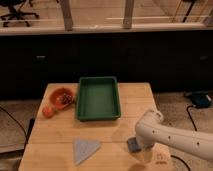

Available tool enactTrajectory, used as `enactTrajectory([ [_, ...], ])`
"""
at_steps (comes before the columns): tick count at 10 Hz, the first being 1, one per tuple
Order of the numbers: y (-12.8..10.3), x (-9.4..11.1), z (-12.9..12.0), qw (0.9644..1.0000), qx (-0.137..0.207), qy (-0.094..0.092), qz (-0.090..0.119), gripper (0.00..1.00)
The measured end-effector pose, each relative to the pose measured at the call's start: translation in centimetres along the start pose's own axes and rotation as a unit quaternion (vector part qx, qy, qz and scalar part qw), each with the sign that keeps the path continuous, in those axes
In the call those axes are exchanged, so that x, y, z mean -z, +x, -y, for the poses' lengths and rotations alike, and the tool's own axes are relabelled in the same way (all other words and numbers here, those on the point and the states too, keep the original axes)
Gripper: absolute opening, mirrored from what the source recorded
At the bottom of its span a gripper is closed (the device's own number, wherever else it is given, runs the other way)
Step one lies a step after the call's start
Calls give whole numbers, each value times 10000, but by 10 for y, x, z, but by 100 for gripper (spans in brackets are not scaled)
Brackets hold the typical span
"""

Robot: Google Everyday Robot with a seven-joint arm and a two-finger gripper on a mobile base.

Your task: Wipe tray with sponge

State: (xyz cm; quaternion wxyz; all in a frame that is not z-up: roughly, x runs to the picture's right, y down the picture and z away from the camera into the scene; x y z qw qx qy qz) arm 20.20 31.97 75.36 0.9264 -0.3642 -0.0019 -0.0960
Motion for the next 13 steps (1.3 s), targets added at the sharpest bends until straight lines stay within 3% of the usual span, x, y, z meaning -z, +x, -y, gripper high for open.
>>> enactTrajectory([
  [9, -1, -7, -4, 9996, -252, -118, 94, 80],
  [11, 0, -7, -5, 9994, -291, -136, 114, 77],
  [13, 2, -6, -7, 9992, -351, -145, 122, 63],
])
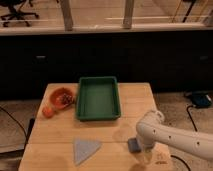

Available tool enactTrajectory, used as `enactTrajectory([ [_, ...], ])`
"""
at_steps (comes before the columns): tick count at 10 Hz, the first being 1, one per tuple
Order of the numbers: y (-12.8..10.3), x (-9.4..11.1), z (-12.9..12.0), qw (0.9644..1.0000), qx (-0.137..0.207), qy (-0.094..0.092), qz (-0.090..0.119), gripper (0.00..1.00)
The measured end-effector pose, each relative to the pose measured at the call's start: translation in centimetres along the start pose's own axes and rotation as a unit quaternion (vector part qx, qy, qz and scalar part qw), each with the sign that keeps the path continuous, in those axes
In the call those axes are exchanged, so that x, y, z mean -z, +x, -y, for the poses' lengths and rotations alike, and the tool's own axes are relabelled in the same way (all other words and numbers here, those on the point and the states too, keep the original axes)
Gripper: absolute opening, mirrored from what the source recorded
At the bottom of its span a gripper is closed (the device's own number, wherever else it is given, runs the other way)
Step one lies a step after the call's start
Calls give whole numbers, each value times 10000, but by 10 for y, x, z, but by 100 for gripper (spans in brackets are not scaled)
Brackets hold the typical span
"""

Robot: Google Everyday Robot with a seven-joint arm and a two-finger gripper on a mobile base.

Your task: Wipe tray with sponge

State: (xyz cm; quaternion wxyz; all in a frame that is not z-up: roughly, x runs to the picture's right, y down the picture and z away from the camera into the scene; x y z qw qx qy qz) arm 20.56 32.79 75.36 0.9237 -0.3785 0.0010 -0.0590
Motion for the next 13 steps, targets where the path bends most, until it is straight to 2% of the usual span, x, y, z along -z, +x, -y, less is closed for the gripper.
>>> enactTrajectory([
  [1, 0, 0, 0, 10000, -24, -7, 10, 58],
  [3, 1, 0, 0, 10000, -48, -25, 28, 62],
  [4, 2, 0, -1, 10000, -54, -35, 38, 60],
  [6, 4, 5, -1, 10000, -60, -35, 50, 48],
  [8, 6, 24, 2, 9999, -74, 0, 90, 25],
  [10, 6, 24, 1, 9999, -101, -15, 103, 6],
  [12, 6, 25, 4, 9999, -69, 31, 141, 0],
  [13, 6, 36, 7, 9998, -43, 81, 178, 0],
])
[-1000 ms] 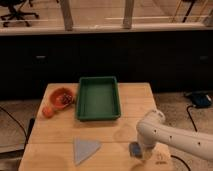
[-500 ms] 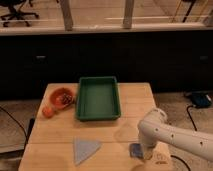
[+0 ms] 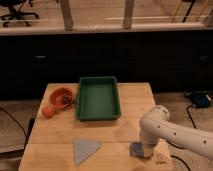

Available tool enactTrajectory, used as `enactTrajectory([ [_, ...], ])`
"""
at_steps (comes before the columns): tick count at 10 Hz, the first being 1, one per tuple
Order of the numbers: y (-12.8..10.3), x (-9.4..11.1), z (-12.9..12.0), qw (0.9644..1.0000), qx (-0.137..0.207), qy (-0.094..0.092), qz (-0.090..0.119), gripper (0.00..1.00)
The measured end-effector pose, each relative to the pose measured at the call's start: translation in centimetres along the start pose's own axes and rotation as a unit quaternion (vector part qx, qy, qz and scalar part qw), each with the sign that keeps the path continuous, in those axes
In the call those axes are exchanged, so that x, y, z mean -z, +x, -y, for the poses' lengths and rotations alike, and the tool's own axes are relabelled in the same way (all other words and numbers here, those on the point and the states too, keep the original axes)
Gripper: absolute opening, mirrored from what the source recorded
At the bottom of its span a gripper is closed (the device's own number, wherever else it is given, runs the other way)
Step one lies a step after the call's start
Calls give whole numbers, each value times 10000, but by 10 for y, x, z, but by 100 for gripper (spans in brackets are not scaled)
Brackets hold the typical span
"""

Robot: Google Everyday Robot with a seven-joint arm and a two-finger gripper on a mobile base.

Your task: Wipe tray with sponge

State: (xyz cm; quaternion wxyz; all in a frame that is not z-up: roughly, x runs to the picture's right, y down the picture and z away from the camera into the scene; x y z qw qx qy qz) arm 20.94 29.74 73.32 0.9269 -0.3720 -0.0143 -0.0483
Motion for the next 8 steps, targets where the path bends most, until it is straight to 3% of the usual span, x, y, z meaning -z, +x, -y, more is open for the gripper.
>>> enactTrajectory([
  [3, 3, 31, 5, 10000, 26, 70, 39, 0],
  [6, 2, 34, 11, 9999, 69, 110, 62, 0],
  [8, -2, 47, 19, 9998, 106, 177, 70, 0],
])
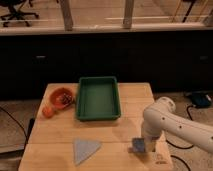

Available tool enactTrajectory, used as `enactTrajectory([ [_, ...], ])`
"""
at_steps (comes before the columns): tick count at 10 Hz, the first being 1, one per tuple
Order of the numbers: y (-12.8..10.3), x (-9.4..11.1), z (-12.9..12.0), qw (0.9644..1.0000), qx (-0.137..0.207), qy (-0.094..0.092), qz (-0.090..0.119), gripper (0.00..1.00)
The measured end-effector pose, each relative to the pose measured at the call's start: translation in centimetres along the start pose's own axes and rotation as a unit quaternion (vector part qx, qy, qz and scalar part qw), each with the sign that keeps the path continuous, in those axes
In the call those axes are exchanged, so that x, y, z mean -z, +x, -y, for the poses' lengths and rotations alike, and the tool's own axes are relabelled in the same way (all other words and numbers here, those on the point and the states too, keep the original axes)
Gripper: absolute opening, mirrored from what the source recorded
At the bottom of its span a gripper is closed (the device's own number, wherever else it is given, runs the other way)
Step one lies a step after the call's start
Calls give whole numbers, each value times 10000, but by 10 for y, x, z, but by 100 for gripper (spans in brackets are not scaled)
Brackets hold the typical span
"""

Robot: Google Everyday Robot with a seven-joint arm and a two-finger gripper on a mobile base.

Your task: Wipe tray with sponge

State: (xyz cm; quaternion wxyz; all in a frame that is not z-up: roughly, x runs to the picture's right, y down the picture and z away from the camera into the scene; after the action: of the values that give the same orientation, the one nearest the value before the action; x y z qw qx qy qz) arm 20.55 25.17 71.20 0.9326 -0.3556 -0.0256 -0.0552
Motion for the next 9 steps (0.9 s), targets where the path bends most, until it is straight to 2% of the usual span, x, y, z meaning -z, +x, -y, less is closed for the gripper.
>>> enactTrajectory([
  [2, -2, 11, 6, 10000, 24, 41, 13, 0],
  [9, -9, 21, 21, 9998, 60, 184, 26, 0],
])
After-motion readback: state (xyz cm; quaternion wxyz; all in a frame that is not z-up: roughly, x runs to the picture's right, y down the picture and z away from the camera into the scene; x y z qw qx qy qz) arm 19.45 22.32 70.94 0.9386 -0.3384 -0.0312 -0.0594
